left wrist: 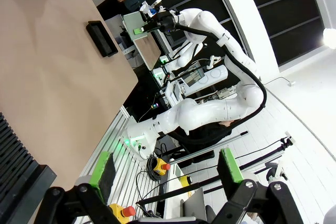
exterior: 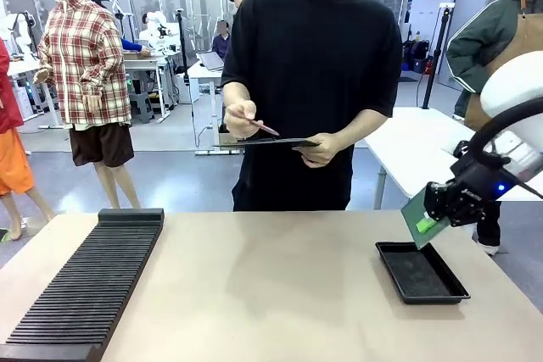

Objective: Inspect the PCB.
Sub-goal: Place the Blank PCB in the ESD tray.

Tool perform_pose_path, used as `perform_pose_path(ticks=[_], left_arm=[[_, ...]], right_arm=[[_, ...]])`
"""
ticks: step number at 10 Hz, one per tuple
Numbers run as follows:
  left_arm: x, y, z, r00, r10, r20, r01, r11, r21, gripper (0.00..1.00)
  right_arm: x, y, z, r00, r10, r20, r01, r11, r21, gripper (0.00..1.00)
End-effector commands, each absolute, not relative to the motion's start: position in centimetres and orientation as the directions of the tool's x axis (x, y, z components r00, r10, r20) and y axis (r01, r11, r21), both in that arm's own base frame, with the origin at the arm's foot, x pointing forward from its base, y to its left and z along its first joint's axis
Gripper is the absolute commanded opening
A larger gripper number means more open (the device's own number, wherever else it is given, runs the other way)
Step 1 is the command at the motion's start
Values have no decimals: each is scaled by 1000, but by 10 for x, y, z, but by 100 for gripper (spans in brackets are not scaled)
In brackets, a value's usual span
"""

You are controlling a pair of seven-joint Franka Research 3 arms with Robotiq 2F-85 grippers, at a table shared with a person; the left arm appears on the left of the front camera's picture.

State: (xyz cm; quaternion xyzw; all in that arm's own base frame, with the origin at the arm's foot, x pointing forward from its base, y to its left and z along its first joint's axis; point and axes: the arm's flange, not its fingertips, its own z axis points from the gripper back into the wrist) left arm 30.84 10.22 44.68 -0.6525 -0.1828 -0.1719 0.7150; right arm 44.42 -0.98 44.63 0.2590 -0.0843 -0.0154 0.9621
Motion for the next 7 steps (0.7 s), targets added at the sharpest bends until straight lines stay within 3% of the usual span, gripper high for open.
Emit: perform_pose_path(ticks=[1,7], left_arm=[[310,103,452,879,-14,477,476,77,-876,100],[310,103,452,879,-14,477,476,77,-876,100]], right_arm=[[459,-5,430,986,-64,152,-12,891,453,3],[491,6,361,992,-50,117,1,921,388,3]])
